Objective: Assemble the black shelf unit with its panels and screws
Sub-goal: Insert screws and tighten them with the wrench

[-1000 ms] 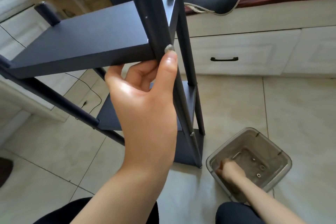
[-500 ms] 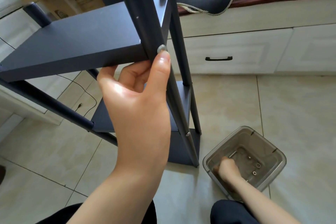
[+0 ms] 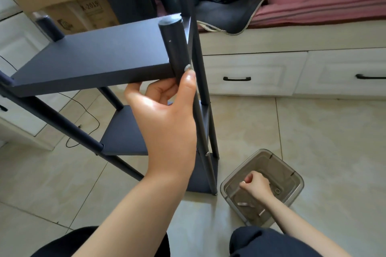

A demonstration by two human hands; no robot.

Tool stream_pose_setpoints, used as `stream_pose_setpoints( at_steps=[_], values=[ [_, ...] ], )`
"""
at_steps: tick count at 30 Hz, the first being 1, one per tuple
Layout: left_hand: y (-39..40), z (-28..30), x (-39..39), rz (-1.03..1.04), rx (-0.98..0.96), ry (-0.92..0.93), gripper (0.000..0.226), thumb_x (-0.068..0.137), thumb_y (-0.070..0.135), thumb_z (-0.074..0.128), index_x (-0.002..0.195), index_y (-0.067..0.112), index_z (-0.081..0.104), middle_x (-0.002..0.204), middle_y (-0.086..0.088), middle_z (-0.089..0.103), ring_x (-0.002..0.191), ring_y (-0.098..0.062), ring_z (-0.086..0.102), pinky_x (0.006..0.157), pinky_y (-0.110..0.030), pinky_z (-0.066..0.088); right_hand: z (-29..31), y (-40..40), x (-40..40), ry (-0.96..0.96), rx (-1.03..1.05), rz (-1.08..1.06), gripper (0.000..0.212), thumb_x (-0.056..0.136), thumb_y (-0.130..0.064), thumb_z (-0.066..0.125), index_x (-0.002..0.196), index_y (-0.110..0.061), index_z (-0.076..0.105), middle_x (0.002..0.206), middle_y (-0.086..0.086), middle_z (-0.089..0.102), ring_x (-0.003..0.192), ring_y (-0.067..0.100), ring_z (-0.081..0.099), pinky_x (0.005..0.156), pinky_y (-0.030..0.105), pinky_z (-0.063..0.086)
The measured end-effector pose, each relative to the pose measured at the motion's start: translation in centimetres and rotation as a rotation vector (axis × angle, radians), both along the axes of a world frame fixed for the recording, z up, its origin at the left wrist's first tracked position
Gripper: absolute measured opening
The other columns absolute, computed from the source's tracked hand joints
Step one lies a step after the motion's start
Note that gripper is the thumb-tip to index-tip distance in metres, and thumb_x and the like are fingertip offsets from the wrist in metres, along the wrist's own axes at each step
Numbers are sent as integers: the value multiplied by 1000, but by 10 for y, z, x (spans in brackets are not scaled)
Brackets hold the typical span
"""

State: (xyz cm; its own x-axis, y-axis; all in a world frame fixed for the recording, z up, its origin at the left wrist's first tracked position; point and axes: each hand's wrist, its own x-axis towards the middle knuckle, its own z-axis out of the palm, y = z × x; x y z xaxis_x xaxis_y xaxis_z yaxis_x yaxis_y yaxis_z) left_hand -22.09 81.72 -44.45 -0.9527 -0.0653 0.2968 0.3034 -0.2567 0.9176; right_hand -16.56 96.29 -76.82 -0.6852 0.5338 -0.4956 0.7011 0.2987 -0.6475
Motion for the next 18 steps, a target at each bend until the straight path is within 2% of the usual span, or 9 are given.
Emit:
stream_pose_setpoints(
  at_steps=[3,8,11,14,18],
  values=[
    [1,2,2,4,13,-21,51,88,13,76,124,5,42,86,4,76,85,-7,73,76,-20,56,22,2,5,58,12,34,16,83,-14,72,96,-9,64,92,3,66,89,19,61,74,26,44],
    [1,6,5,-13,18,-36,57,87,10,76,129,2,38,93,-2,75,86,-9,73,76,-18,55,60,1,16,135,44,51,8,89,-17,67,96,-13,68,93,-1,69,90,12,62,74,22,43],
    [-2,4,11,-40,-16,-16,58,86,12,77,128,3,38,95,-4,75,87,-10,73,77,-20,56,89,-4,21,230,26,26,12,97,-23,59,96,-15,66,93,-1,68,87,12,62,71,24,45],
    [-2,4,19,-83,-39,-12,61,86,15,78,129,5,36,99,-5,74,88,-10,73,79,-21,57,121,-10,24,316,-121,-74,18,102,-25,49,97,-12,60,92,6,68,76,14,60,66,25,45],
    [-1,4,31,-119,-38,-22,59,86,16,78,126,11,35,103,-6,73,90,-10,72,78,-18,56,165,-14,27,392,-282,-211,18,106,-25,39,104,-11,51,94,10,67,73,16,56,58,25,41]
  ],
)
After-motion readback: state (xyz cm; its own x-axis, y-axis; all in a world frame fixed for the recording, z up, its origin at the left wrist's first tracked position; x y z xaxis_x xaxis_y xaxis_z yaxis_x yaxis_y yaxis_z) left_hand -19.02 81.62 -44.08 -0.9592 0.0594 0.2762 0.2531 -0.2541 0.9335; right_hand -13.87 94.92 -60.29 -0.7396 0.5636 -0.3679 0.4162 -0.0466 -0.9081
